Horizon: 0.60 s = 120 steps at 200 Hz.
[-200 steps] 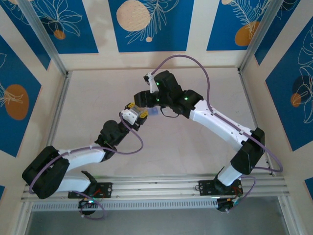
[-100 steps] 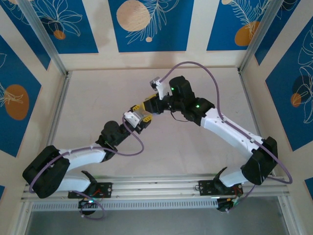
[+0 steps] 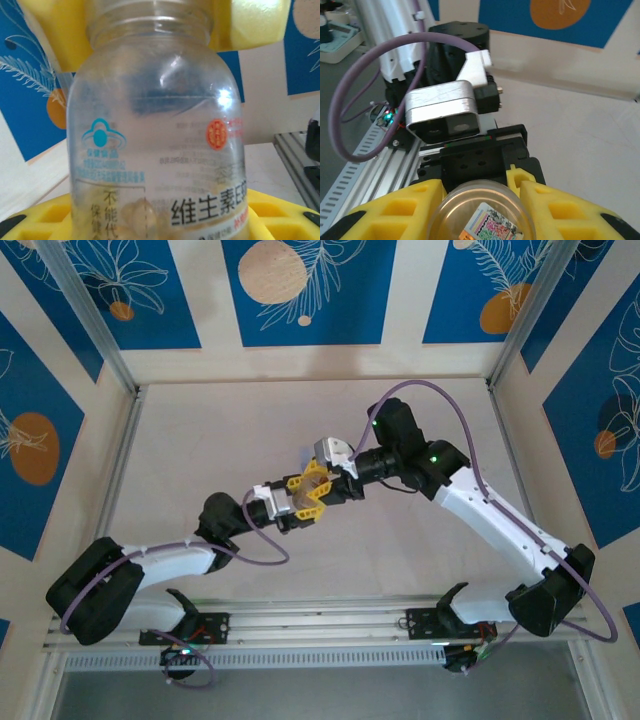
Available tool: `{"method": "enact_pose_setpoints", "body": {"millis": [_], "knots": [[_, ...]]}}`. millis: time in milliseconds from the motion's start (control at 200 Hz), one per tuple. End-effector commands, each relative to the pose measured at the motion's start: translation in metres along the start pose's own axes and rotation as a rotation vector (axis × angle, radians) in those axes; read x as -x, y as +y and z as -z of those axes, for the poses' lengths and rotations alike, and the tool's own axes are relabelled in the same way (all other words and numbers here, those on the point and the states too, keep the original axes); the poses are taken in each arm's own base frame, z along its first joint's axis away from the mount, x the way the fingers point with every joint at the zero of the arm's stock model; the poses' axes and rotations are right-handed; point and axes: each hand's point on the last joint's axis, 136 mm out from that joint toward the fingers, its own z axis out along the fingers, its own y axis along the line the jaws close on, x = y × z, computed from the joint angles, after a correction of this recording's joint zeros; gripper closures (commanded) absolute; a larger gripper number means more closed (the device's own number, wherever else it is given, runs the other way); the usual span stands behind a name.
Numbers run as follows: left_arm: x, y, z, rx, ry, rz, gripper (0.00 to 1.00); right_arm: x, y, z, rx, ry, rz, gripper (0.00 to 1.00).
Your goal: Sort the pills into containers
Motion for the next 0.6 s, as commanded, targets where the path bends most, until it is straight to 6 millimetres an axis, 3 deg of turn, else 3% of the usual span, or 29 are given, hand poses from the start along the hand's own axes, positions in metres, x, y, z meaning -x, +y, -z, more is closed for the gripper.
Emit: {"method": "enact_pose_setpoints", "body": {"millis": [0,95,235,360,595], "knots": [[0.019,-0.012,0.002,-0.079,-0.076,-0.03,1.0,0.002,0.021,0.002,0.1,-0.009,-0.005,0.49],[0.017,-0.013,0.002,-0.082,-0.07,-0.033,1.0,0.002,0.019,0.002,0.089,-0.007,-0.01,0.35],[0.011,-0.012,0.001,-0.079,-0.048,-0.033,1.0,0.002,0.013,0.004,0.047,0.009,-0.007,0.21],[0.006,-0.008,0.001,-0.051,-0.037,-0.031,1.0,0.008,0.009,0.011,-0.003,0.004,-0.006,0.19],[-0.002,0.021,0.002,0.118,0.005,-0.067,1.0,0.029,-0.005,0.03,-0.16,-0.046,-0.1,0.15]]}}
